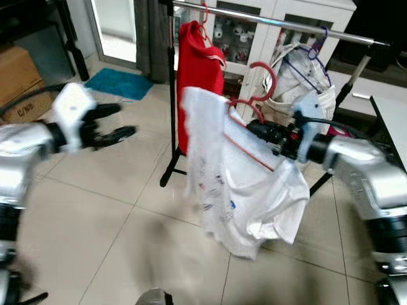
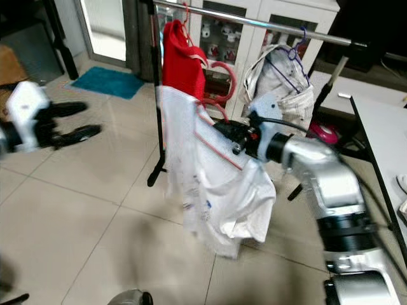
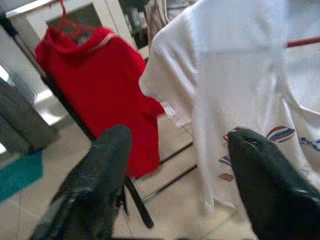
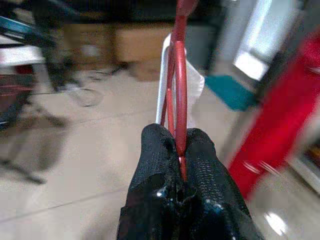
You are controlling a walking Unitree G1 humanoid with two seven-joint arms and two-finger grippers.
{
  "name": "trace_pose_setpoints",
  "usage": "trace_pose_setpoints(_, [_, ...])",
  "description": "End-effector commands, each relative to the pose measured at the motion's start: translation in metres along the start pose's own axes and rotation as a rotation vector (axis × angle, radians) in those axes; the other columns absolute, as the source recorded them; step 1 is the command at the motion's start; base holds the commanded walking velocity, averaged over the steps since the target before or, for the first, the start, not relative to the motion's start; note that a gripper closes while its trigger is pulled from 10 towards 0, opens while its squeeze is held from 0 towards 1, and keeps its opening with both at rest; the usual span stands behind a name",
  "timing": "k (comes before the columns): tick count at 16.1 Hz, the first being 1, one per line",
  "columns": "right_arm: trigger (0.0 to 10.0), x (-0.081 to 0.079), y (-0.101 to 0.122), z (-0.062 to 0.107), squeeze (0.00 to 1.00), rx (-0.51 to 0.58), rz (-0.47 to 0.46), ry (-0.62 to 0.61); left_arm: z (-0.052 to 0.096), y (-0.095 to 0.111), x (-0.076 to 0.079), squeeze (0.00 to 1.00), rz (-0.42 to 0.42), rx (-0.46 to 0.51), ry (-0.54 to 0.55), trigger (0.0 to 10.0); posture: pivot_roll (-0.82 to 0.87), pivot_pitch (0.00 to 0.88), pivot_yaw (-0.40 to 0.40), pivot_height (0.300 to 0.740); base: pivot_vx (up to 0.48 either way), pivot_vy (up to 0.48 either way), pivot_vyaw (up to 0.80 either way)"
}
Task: Hang hanger
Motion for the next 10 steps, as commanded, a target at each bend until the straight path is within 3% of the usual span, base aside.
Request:
trace_pose_setpoints(1, [10.0,-0.006,0.017,0.004,0.00,0.071,0.029,0.081,0.001,0.001,0.003,1.00,-0.015,-0.001,-0.043,10.0,-0.03,0.000,-0.093,0.740,0.000,0.000,0.00])
trace_pose_setpoints(2, [10.0,-0.009,0.018,0.006,0.00,0.076,0.029,0.110,0.001,-0.003,0.005,1.00,-0.008,-0.010,-0.063,10.0,-0.03,0.000,-0.093,0.740,0.000,0.000,0.00])
trace_pose_setpoints(3, [10.0,-0.017,0.019,0.009,0.00,0.081,0.038,0.185,0.000,-0.008,0.006,0.55,-0.012,-0.012,-0.078,10.0,-0.02,0.000,-0.103,0.740,0.000,0.000,0.00])
trace_pose_setpoints(4, [10.0,-0.021,0.020,0.010,0.00,0.083,0.039,0.218,-0.001,-0.007,0.007,0.00,-0.009,0.003,-0.085,10.0,-0.02,0.000,-0.106,0.740,0.000,0.000,0.00])
trace_pose_setpoints(6, [10.0,-0.035,0.021,0.015,0.00,0.084,0.050,0.325,-0.007,0.003,0.013,0.00,0.018,0.072,-0.156,10.0,-0.04,0.000,-0.092,0.740,0.000,0.000,0.00])
trace_pose_setpoints(10, [10.0,-0.042,0.023,0.021,0.00,0.092,0.053,0.380,-0.011,-0.013,0.020,0.00,0.024,-0.023,-0.212,10.0,-0.06,0.000,-0.066,0.740,0.000,0.000,0.00])
Point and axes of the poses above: a point about 5 cm out from each wrist's last joint towards the gripper, its own z axis pointing back from the gripper into the wrist, its own y axis along the axis of the wrist's last joint, x = y × z, the point moved 6 cm from there along -z, pointing out of the wrist towards the gripper, and after that the axes turned 9 degrees about z, right-handed, at the moved point
